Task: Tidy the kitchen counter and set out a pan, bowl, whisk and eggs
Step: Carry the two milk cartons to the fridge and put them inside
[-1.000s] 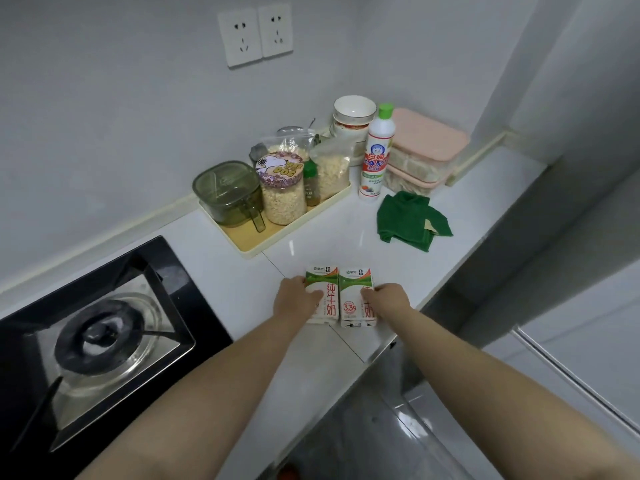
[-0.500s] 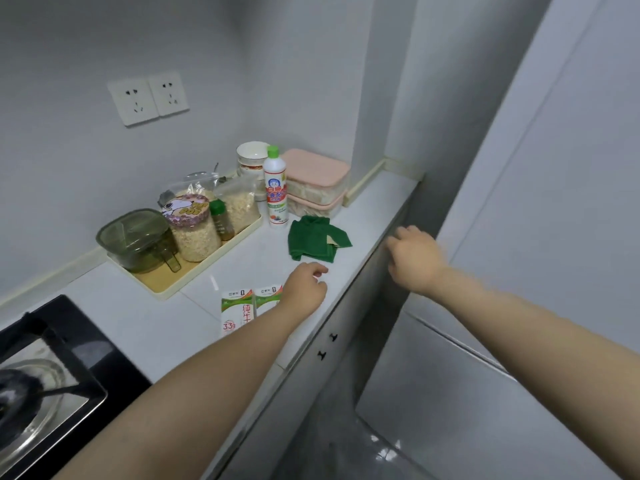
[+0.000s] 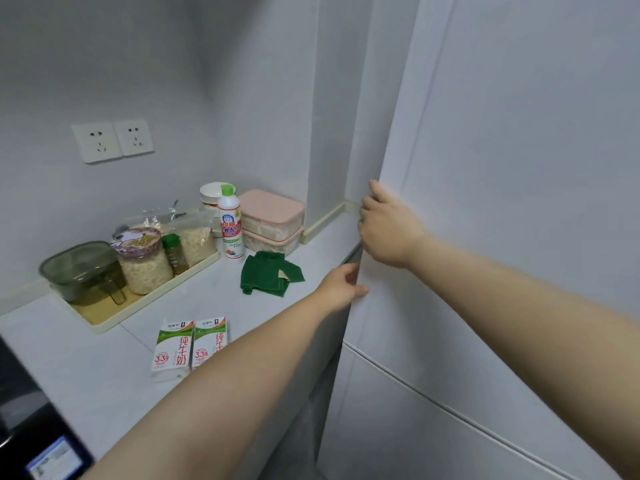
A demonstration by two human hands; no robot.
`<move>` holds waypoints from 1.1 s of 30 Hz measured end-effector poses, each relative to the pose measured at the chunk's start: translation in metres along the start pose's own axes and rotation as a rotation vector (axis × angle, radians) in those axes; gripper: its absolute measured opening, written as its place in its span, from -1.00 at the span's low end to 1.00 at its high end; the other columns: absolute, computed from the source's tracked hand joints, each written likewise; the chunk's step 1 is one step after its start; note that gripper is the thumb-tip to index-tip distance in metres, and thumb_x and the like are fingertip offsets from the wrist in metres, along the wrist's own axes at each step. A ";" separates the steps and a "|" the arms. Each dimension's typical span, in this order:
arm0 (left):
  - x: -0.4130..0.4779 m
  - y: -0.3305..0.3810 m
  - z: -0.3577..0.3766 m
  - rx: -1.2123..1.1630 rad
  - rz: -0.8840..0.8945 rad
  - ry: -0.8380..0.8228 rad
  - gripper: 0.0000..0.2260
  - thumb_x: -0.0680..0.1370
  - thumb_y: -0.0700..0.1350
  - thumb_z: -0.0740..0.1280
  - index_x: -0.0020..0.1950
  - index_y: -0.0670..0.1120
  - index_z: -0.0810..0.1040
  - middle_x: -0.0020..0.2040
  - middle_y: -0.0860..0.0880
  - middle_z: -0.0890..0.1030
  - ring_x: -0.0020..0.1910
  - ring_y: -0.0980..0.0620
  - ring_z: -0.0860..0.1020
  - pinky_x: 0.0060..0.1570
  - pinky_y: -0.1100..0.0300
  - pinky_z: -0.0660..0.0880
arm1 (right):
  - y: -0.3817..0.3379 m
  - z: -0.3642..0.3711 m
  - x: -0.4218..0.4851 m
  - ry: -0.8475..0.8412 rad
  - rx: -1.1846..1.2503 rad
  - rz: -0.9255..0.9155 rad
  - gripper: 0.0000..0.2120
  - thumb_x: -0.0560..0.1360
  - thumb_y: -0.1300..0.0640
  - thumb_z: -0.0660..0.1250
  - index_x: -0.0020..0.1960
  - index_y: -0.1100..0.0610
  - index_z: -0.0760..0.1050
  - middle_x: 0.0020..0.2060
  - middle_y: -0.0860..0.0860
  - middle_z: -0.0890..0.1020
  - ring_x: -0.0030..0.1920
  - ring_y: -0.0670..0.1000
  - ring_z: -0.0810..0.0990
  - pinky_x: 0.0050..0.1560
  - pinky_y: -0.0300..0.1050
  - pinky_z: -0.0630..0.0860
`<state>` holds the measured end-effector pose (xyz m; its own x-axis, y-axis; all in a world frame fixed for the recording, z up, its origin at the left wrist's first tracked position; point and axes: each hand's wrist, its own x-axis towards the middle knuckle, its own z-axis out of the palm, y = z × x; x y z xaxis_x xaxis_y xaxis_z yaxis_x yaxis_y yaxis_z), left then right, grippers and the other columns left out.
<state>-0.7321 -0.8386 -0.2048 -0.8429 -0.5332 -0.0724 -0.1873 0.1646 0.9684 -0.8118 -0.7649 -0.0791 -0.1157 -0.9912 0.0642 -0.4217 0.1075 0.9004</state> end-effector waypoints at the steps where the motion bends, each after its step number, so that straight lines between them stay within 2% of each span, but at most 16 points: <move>1: 0.002 0.003 0.003 -0.020 -0.003 -0.010 -0.55 0.50 -0.33 0.35 0.38 -0.26 0.38 0.32 -0.15 0.50 0.29 -0.07 0.48 0.27 0.16 0.39 | 0.000 0.003 0.001 -0.001 0.009 -0.033 -0.76 0.42 0.05 0.24 -0.27 0.02 0.68 -0.39 -0.04 0.60 -0.19 0.08 0.51 0.34 0.16 0.11; 3: 0.005 0.006 0.008 -0.042 0.002 0.006 -0.59 0.51 -0.29 0.36 0.35 -0.27 0.39 0.29 -0.08 0.51 0.26 0.00 0.48 0.21 0.23 0.38 | 0.000 0.008 0.004 -0.029 0.036 -0.066 -0.78 0.38 0.07 0.28 -0.35 0.03 0.66 -0.45 -0.03 0.57 -0.26 0.06 0.48 0.23 0.10 0.16; 7: 0.003 0.004 0.011 -0.032 0.004 0.058 -0.61 0.53 -0.26 0.36 0.33 -0.28 0.40 0.28 -0.12 0.52 0.29 -0.02 0.48 0.23 0.27 0.36 | 0.001 0.005 0.001 0.091 0.041 -0.054 -0.81 0.32 0.12 0.30 -0.42 0.05 0.61 -0.50 0.00 0.55 -0.32 0.06 0.45 0.13 0.05 0.19; 9: 0.000 0.005 0.013 -0.031 0.007 0.076 -0.62 0.53 -0.25 0.35 0.33 -0.25 0.40 0.28 -0.08 0.52 0.29 0.01 0.47 0.20 0.30 0.35 | 0.000 0.007 0.001 0.113 0.052 -0.049 -0.82 0.31 0.14 0.30 -0.44 0.05 0.60 -0.51 0.00 0.54 -0.34 0.05 0.44 0.10 0.03 0.19; 11: -0.006 0.008 0.016 -0.028 0.013 0.097 -0.60 0.55 -0.25 0.33 0.37 -0.22 0.37 0.23 0.02 0.47 0.26 0.11 0.43 0.14 0.37 0.31 | -0.001 0.007 0.002 0.165 0.065 -0.048 -0.83 0.29 0.17 0.32 -0.46 0.05 0.59 -0.53 0.00 0.52 -0.35 0.05 0.43 0.08 0.02 0.21; 15: -0.009 0.009 0.018 -0.049 0.009 0.117 -0.60 0.55 -0.26 0.32 0.38 -0.20 0.37 0.22 0.01 0.47 0.26 0.11 0.43 0.07 0.42 0.31 | 0.000 0.005 0.001 0.264 0.090 -0.024 -0.86 0.23 0.21 0.35 -0.49 0.09 0.56 -0.56 0.01 0.48 -0.38 0.05 0.42 0.07 0.00 0.25; 18: -0.014 0.005 0.013 -0.062 -0.019 0.124 -0.62 0.53 -0.23 0.36 0.34 -0.20 0.42 0.20 0.02 0.50 0.18 0.14 0.46 0.07 0.35 0.35 | -0.004 -0.002 -0.001 0.287 0.084 -0.027 -0.84 0.24 0.23 0.34 -0.50 0.09 0.55 -0.57 0.00 0.47 -0.39 0.05 0.41 0.06 -0.01 0.24; 22: -0.028 -0.005 0.008 -0.101 -0.022 0.140 -0.66 0.49 -0.21 0.41 0.25 -0.20 0.51 0.19 -0.13 0.60 0.09 0.07 0.56 -0.04 0.38 0.44 | -0.011 -0.016 -0.009 0.308 0.071 -0.023 -0.82 0.26 0.24 0.33 -0.51 0.09 0.54 -0.57 0.00 0.46 -0.38 0.06 0.41 0.10 0.00 0.23; 25: -0.047 -0.007 0.004 -0.108 -0.012 0.129 -0.69 0.49 -0.21 0.41 0.22 -0.17 0.53 0.16 -0.10 0.60 0.04 0.10 0.56 -0.09 0.44 0.44 | -0.017 -0.031 -0.017 0.321 0.066 -0.009 -0.79 0.26 0.28 0.28 -0.52 0.10 0.52 -0.58 0.00 0.43 -0.38 0.06 0.39 0.09 -0.01 0.25; 28: -0.072 -0.011 -0.002 -0.139 -0.014 0.106 -0.71 0.51 -0.25 0.38 0.22 -0.15 0.51 0.07 -0.03 0.59 -0.01 0.13 0.54 -0.18 0.52 0.45 | -0.027 -0.051 -0.028 0.293 0.070 -0.001 -0.81 0.27 0.27 0.33 -0.49 0.10 0.55 -0.56 -0.01 0.44 -0.36 0.07 0.41 0.10 -0.02 0.27; 29: -0.081 -0.013 -0.005 -0.135 -0.030 0.095 -0.70 0.51 -0.24 0.38 0.23 -0.15 0.51 0.07 -0.03 0.59 0.01 0.10 0.56 -0.10 0.47 0.48 | -0.032 -0.059 -0.033 0.287 0.074 0.001 -0.82 0.28 0.26 0.34 -0.48 0.10 0.55 -0.55 -0.01 0.45 -0.35 0.07 0.42 0.10 -0.02 0.27; 31: -0.097 -0.016 -0.008 -0.118 -0.052 0.086 -0.65 0.49 -0.19 0.41 0.27 -0.15 0.50 0.14 -0.08 0.58 0.13 0.01 0.56 0.17 0.20 0.49 | -0.038 -0.074 -0.043 0.275 0.097 -0.004 -0.83 0.27 0.25 0.38 -0.48 0.11 0.55 -0.55 -0.01 0.45 -0.35 0.07 0.42 0.11 -0.02 0.27; 33: -0.117 -0.020 -0.012 -0.106 -0.085 0.077 -0.58 0.46 -0.15 0.44 0.30 -0.16 0.49 0.20 -0.13 0.58 0.19 -0.03 0.54 0.29 0.02 0.44 | -0.045 -0.091 -0.056 0.260 0.138 -0.016 -0.84 0.25 0.24 0.40 -0.49 0.11 0.54 -0.56 -0.02 0.44 -0.36 0.06 0.42 0.11 -0.03 0.27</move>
<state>-0.6232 -0.7899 -0.2132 -0.7845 -0.6041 -0.1402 -0.1980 0.0297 0.9798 -0.7046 -0.7214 -0.0836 0.1188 -0.9775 0.1741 -0.5420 0.0831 0.8363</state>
